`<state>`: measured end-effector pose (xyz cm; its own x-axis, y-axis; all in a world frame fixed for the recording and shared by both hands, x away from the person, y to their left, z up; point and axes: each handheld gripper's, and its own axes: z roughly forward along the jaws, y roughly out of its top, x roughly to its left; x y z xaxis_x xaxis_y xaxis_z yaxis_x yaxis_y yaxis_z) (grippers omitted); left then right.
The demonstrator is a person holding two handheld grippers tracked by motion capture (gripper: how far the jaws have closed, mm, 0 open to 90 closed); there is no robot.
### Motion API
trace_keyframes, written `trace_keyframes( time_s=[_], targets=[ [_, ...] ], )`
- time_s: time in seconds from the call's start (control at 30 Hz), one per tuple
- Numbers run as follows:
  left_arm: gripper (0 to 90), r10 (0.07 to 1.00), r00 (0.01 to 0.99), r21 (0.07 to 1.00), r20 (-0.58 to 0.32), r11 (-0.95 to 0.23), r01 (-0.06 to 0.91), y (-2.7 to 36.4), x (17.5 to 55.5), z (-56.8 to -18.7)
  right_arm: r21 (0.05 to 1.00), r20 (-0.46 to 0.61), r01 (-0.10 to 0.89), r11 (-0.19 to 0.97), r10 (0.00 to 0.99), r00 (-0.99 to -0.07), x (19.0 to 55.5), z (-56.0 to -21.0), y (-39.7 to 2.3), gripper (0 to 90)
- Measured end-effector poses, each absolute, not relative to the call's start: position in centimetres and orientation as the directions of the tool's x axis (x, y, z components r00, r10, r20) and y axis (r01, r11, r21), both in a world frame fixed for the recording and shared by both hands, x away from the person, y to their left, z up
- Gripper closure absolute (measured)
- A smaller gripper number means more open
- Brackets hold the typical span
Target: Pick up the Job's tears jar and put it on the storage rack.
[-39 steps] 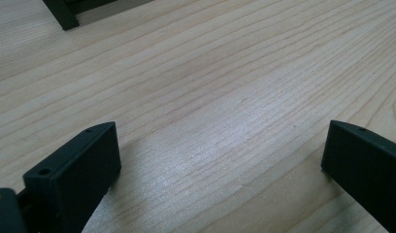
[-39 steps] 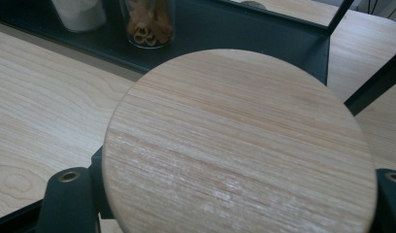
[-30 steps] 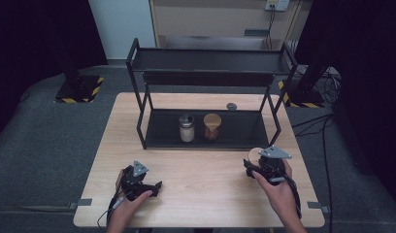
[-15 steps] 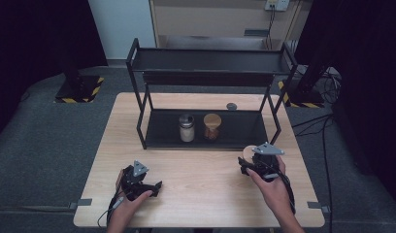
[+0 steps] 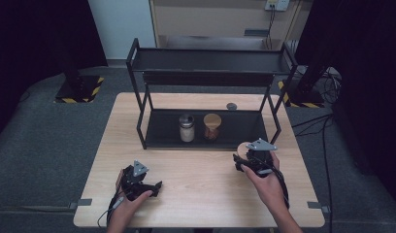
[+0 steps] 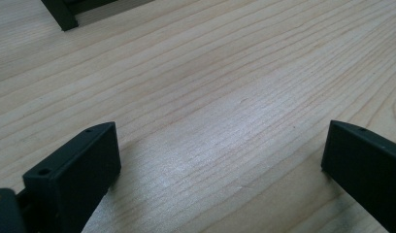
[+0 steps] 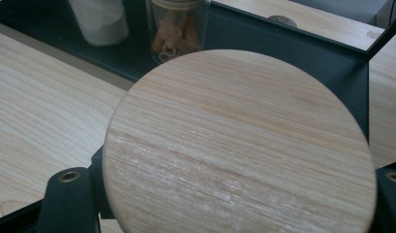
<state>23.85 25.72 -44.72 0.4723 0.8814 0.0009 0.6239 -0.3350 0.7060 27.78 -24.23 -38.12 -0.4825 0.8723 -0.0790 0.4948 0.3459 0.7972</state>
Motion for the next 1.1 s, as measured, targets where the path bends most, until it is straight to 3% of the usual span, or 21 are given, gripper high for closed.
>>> trace_keyframes(
  time_s=[1.1],
  targets=[
    [0.0, 0.881, 0.472, 0.706, 0.001, -0.335, 0.624, 25.7, 23.9, -44.7, 0.799, -0.082, 0.495, 0.341, 0.878, -0.472, 30.3, -37.6, -22.8, 25.8]
  ],
)
